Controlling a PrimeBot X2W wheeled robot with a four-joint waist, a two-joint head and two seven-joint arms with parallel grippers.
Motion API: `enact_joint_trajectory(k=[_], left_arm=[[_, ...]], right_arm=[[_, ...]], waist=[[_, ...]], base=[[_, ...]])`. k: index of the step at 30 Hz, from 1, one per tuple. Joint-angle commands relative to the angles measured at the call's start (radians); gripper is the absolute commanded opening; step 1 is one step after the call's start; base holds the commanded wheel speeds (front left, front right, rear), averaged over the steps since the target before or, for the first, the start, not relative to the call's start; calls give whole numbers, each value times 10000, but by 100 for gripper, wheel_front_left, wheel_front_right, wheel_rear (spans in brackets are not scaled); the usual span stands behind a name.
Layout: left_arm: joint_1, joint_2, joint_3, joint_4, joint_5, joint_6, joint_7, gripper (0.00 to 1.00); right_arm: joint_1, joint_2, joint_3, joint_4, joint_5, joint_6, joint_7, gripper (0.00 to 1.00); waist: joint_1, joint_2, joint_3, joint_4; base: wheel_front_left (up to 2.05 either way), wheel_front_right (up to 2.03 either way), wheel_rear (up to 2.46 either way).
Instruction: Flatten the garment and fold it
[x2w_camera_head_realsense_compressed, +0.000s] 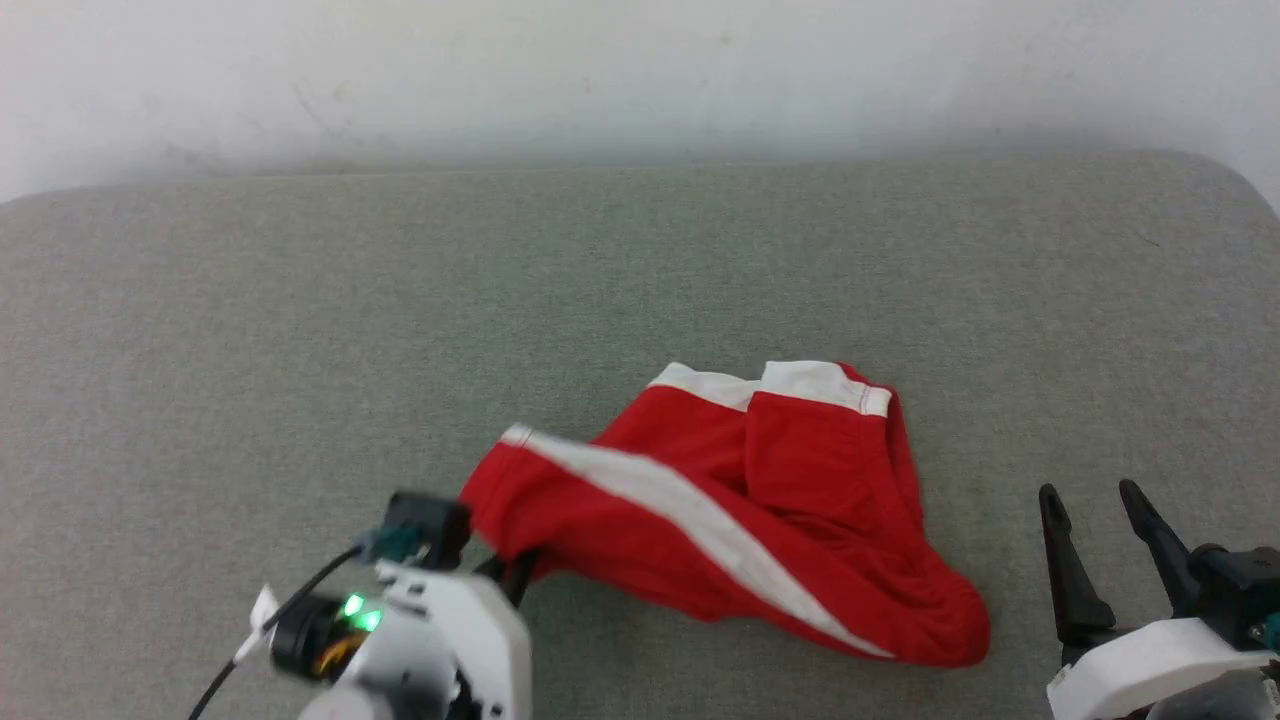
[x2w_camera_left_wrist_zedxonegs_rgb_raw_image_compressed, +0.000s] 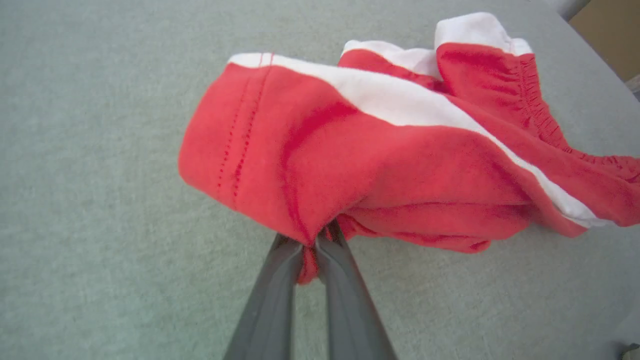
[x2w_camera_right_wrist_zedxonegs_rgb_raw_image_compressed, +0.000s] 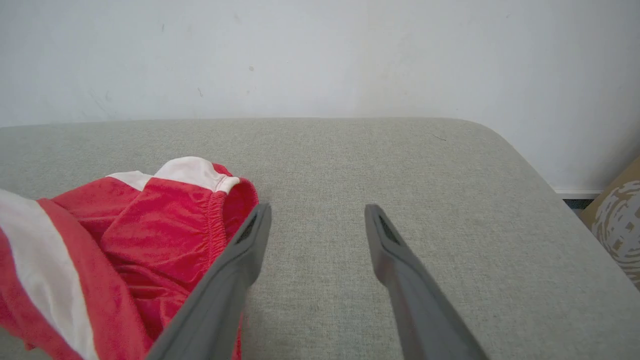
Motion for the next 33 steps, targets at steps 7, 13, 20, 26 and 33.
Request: enact_joint_trajectory(k=[7, 13, 20, 26, 33], left_arm=[[2753, 198, 860, -845, -678, 1268, 195, 0], [3630, -170, 967, -358, -1157, 1479, -23, 100], [2863, -137, 1188, -1155, -1057, 1223, -804, 100], [709, 315, 977, -1557, -488, 709, -519, 100], [-1457, 302, 482, 323, -512, -44, 272, 100]], right_arm=[[-24, 30, -25, -77, -88, -7, 83, 100], [131, 30, -66, -205, -90, -7, 228, 100], [270, 30, -118, -435, -119, -7, 363, 100], [164, 30, -24, -629, -157, -7, 451, 100], [-124, 30, 213, -585, -115, -7, 381, 100]], waist=[[-1, 0, -88, 357], [-1, 0, -275, 598], [-1, 0, -471, 830], [-1, 0, -273, 816], [-1, 0, 80, 269]], base=[[0, 0, 0], [0, 0, 0], [0, 0, 0], [0, 0, 0], [0, 0, 0]])
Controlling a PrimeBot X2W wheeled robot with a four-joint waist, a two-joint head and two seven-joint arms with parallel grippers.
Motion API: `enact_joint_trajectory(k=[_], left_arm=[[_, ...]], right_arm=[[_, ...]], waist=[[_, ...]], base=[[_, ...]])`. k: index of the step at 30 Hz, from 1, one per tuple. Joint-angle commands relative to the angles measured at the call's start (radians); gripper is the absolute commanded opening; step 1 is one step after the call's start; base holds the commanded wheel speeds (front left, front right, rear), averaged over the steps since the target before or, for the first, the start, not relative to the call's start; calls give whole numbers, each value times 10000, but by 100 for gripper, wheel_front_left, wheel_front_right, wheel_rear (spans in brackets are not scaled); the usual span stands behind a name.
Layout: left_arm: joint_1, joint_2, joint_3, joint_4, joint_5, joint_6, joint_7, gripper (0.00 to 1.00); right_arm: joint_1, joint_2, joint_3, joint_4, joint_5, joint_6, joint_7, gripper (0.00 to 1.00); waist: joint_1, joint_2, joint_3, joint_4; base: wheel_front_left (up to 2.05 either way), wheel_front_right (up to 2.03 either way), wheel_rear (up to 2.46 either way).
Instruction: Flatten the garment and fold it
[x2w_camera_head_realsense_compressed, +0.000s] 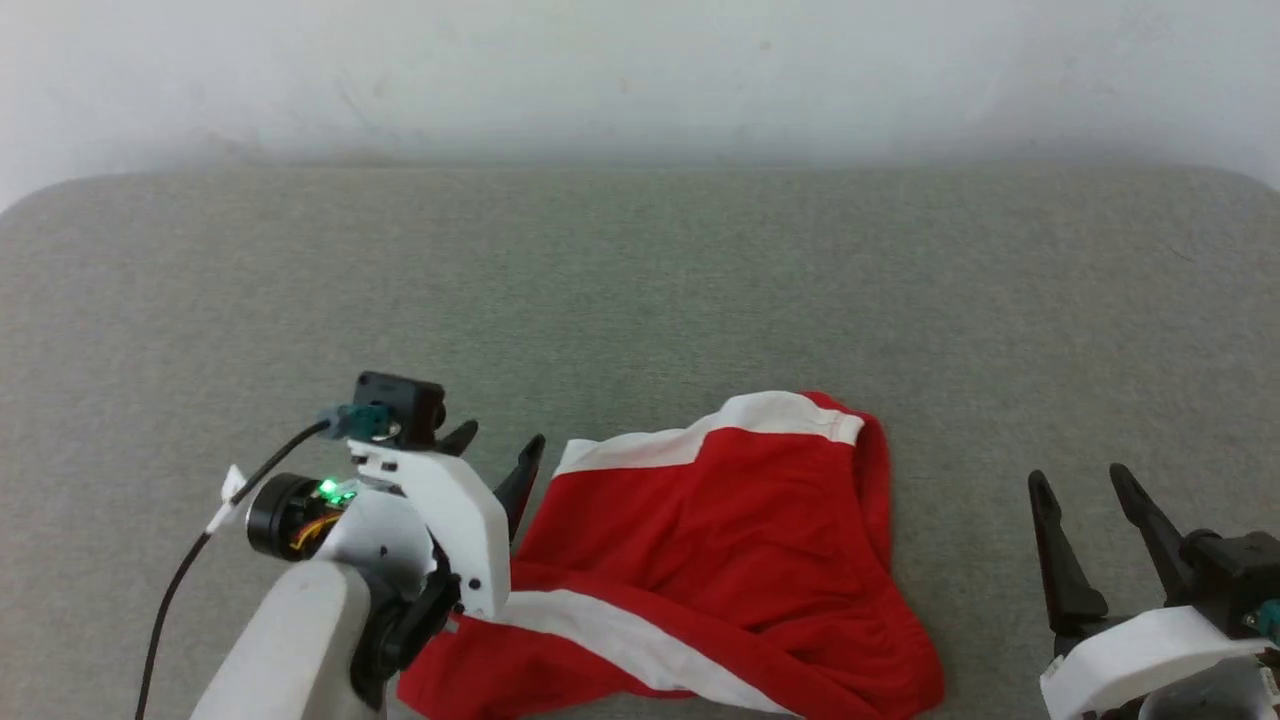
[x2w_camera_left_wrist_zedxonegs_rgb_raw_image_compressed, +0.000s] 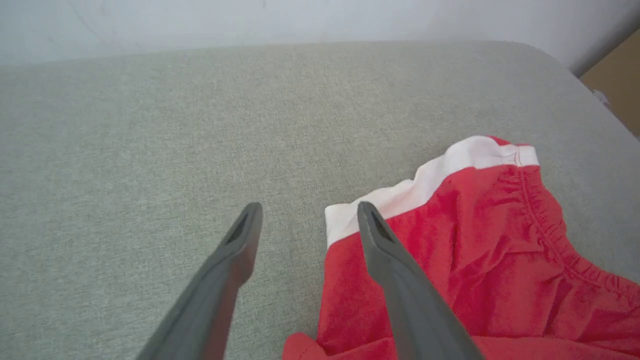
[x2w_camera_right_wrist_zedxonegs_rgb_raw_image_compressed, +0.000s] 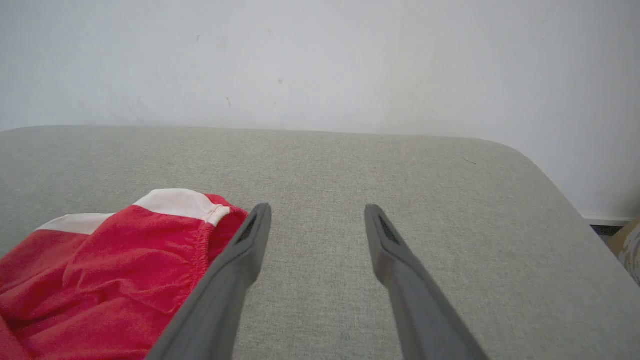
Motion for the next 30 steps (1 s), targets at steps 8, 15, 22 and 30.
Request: enact_joint_trajectory(k=[8, 15, 22, 30], left_arm=[[-742, -10, -804, 2524, -9, -623, 1185, 100], [-800, 90, -1305, 3194, 69, -802, 1915, 0], [-1398, 489, -207, 2244, 404, 165, 208, 0], [-314, 819, 1261, 2613, -107, 1481, -423, 0]], right_arm=[[-284, 26, 108, 374, 102, -7, -244, 100], [-369, 26, 101, 532, 157, -7, -358, 100], [-357, 26, 91, 596, 175, -7, -386, 100], [-402, 26, 270, 623, 214, -7, -380, 100]], waist=[[0, -1, 459, -806], [0, -1, 540, -849], [0, -1, 399, -606], [0, -1, 491, -678]], base=[[0, 0, 0], [0, 0, 0], [0, 0, 0], [0, 0, 0]])
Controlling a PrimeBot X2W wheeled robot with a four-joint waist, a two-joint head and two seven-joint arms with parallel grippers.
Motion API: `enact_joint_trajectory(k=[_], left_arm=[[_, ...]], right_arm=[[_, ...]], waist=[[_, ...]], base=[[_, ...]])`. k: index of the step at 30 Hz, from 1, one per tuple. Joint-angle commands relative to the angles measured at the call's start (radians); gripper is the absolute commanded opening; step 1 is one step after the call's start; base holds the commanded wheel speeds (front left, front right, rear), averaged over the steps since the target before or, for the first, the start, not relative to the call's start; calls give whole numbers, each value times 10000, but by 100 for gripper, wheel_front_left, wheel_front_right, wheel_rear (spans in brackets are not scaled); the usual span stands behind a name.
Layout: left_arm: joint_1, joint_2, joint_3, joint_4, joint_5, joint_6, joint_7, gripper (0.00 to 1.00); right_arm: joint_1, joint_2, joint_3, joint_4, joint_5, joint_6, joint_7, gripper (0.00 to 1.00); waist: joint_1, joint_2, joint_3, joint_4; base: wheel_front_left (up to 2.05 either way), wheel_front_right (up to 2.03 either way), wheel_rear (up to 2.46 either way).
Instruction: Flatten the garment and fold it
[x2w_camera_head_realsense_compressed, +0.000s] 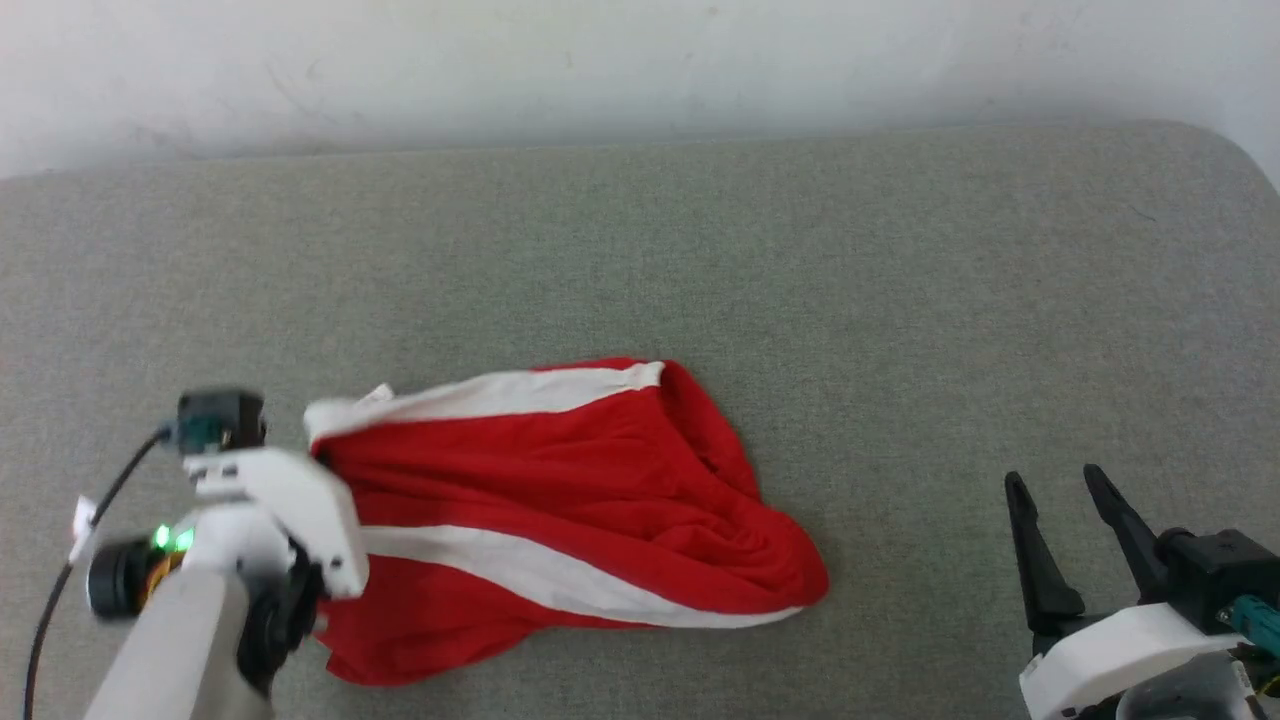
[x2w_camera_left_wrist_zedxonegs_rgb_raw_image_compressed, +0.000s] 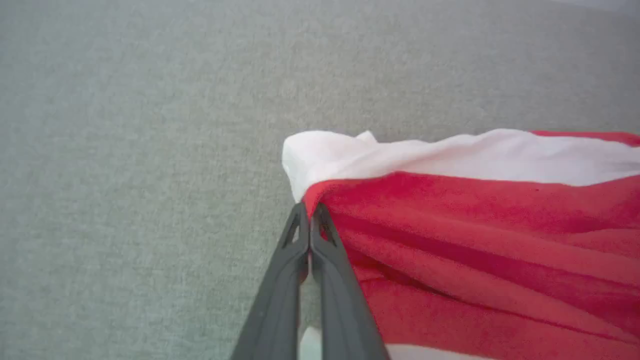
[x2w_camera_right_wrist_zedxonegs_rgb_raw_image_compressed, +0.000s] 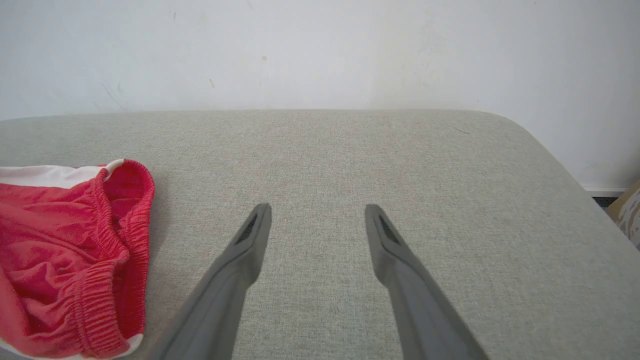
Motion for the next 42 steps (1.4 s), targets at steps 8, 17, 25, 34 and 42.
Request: enact_joint_trajectory(k=[8, 17, 25, 34, 42], left_arm=[[1065, -451, 451, 264, -421, 125, -1665, 100], [1919, -851, 419, -724, -90, -351, -4804, 100], [2442, -1208, 258, -973, 313, -658, -6469, 100], [2821, -2042, 179, -1631, 775, -647, -6645, 100], [2547, -2543, -165, -1690, 1102, -1083, -6649, 100]], right_arm=[[-218, 24, -28, 121, 61, -7, -56, 100], [-301, 24, 389, 370, 104, -7, 17, 100], [-1422, -143, 1565, 1789, 578, -7, 721, 100], [-4143, -518, 3312, 4746, 1946, -7, 2168, 100], [-5810, -712, 4608, 7505, 2874, -7, 3330, 100]], waist=[[-1, 0, -54, 34], [-1, 0, -475, 326], [-1, 0, -634, 633], [-1, 0, -434, 1504], [-1, 0, -99, 2231]], base=[[0, 0, 0], [0, 0, 0], [0, 0, 0], [0, 0, 0], [0, 0, 0]])
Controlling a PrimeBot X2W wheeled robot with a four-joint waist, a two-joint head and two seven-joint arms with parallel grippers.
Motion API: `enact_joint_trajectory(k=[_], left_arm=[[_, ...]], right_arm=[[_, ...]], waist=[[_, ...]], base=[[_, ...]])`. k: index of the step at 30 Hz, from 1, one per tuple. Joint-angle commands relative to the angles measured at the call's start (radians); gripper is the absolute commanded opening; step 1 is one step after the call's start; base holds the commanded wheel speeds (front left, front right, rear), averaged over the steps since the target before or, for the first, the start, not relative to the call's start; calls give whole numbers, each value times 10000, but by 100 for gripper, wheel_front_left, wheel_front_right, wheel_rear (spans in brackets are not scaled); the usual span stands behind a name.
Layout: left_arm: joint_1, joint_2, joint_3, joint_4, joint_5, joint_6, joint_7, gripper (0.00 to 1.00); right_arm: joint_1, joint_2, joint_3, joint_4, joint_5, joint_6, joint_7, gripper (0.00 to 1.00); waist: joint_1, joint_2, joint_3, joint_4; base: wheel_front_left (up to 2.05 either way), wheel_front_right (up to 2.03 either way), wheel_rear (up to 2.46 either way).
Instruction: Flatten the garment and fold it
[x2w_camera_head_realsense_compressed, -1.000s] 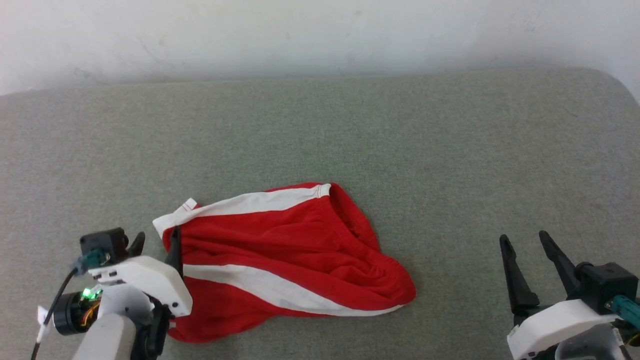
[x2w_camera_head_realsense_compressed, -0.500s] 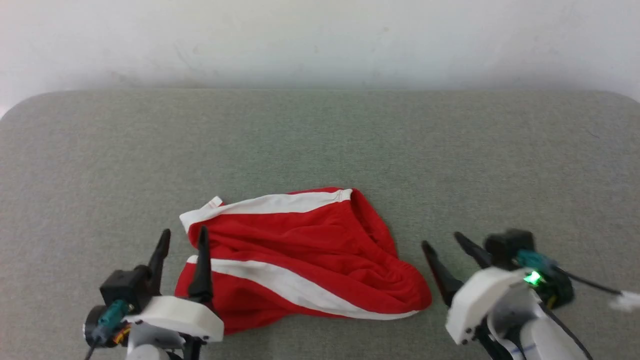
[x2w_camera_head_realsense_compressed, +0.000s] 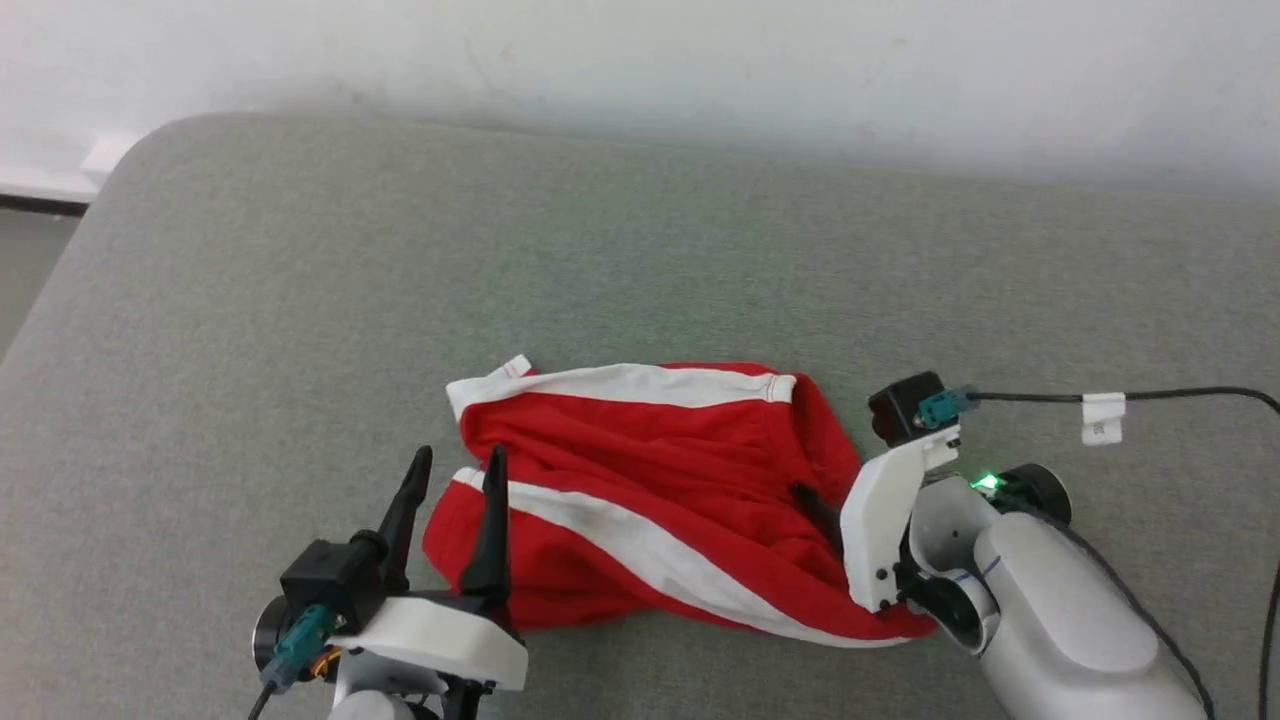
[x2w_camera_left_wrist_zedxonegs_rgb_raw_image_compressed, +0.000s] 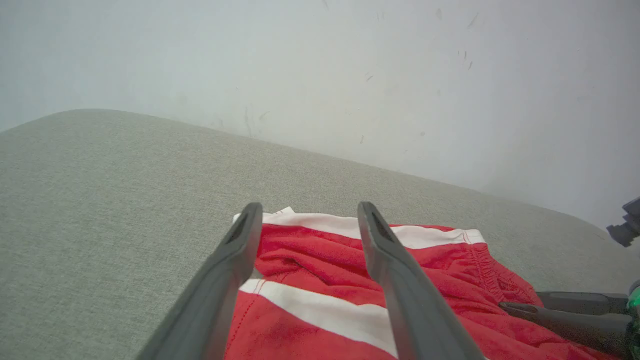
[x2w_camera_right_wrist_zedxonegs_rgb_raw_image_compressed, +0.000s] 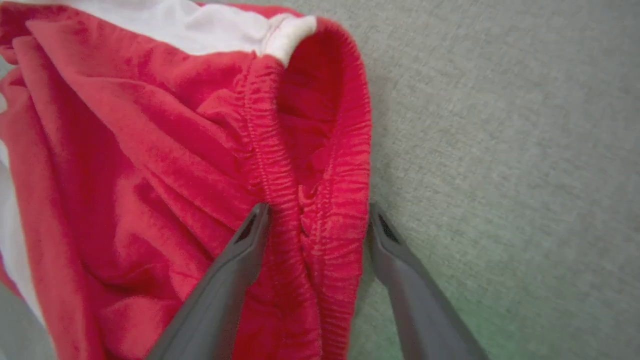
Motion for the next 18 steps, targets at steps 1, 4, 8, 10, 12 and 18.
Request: enact_joint_trajectory(k=[1, 4, 8, 10, 12, 18], left_arm=[[-171, -55, 26, 15, 107, -74, -45, 100], [-108, -149, 196, -9, 157, -75, -46, 100], [-15, -227, 418, -15, 252, -113, -46, 100], [12, -238, 512, -8, 315, -142, -46, 100], [49, -233, 599, 24, 362, -167, -46, 100], [221, -162, 835, 109, 415, -210, -47, 100]], right_arm=[[-114, -18, 217, 293, 205, -6, 281, 100], [-191, -53, 604, 740, 730, -6, 868, 43], [-239, -296, 724, 626, 1156, -6, 648, 0], [-211, -502, 463, 400, 1228, -6, 197, 0], [-71, -737, 98, 112, 1241, -6, -175, 0], [1185, -1504, -1430, -900, 1021, -6, -606, 0]], waist=[[-1, 0, 201, 247], [-1, 0, 201, 180], [-1, 0, 171, -33], [-1, 0, 131, -170], [-1, 0, 82, -313], [-1, 0, -69, -725]], base=[[0, 0, 0], [0, 0, 0], [0, 0, 0], [0, 0, 0], [0, 0, 0], [0, 0, 0]])
